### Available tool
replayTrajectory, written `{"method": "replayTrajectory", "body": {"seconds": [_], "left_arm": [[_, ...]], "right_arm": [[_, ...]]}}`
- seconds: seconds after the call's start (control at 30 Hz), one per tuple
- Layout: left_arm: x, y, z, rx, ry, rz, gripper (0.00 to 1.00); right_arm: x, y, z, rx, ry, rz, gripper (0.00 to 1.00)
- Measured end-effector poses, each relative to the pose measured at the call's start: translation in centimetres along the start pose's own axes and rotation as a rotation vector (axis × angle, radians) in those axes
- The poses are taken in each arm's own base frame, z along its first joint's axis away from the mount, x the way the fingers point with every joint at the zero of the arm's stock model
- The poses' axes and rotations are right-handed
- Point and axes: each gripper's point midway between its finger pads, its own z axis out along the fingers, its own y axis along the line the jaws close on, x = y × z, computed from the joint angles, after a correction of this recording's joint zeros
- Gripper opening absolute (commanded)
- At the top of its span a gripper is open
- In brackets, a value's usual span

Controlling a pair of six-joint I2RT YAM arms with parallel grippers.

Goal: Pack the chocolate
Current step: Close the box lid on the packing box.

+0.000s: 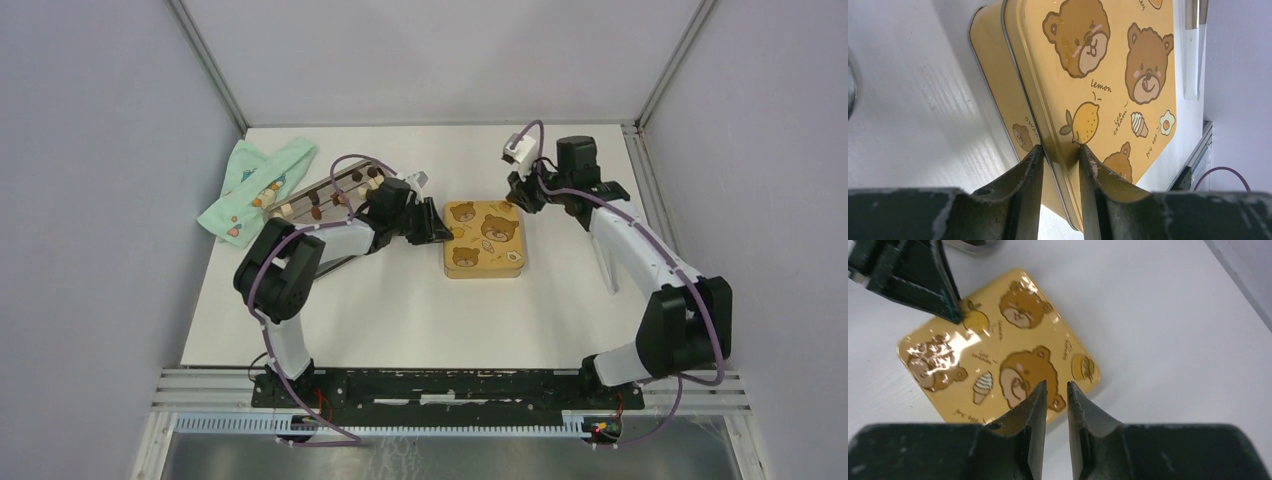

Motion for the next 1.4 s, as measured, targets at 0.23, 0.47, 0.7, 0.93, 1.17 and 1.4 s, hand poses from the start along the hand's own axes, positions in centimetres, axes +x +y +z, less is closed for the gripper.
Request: {"method": "replayTrajectory", "body": {"seconds": [0.23,0.47,0.7,0.93,1.17,1.4], "left_arm": [[0.3,-0.4,0.2,0.029,0.002,-0.017,0.37],[1.0,-1.3,0.8,0.064,0.0,-0.013,0.36],[1.7,-1.9,1.0,0.105,-0.011,-0.017,0.36],[5.1,-4.2,1.3,0.172,0.051,-0.022,0.56],[11.5,-8.8,2.5,0.293,0.2,-0.009,0.7],[11.4,-10.7,0.8,0.34,0.165,-0.005,0.71]], "right_arm": [[-2.0,1.9,7.4,-0.183,0.054,0.018,0.15],[3.8,3.0,13.1,-0.239,0.263,0.086,0.15],[4.3,3.1,11.7,-0.245,0.304,0.071,0.19],[3.4,1.4,4.7,-0.174,0.255,0.056,0.22],[4.5,-3.0,-2.6,0.041,0.15,0.093,0.23],[8.3,-0.6,-1.7,-0.032,0.206,0.155,0.23]]}}
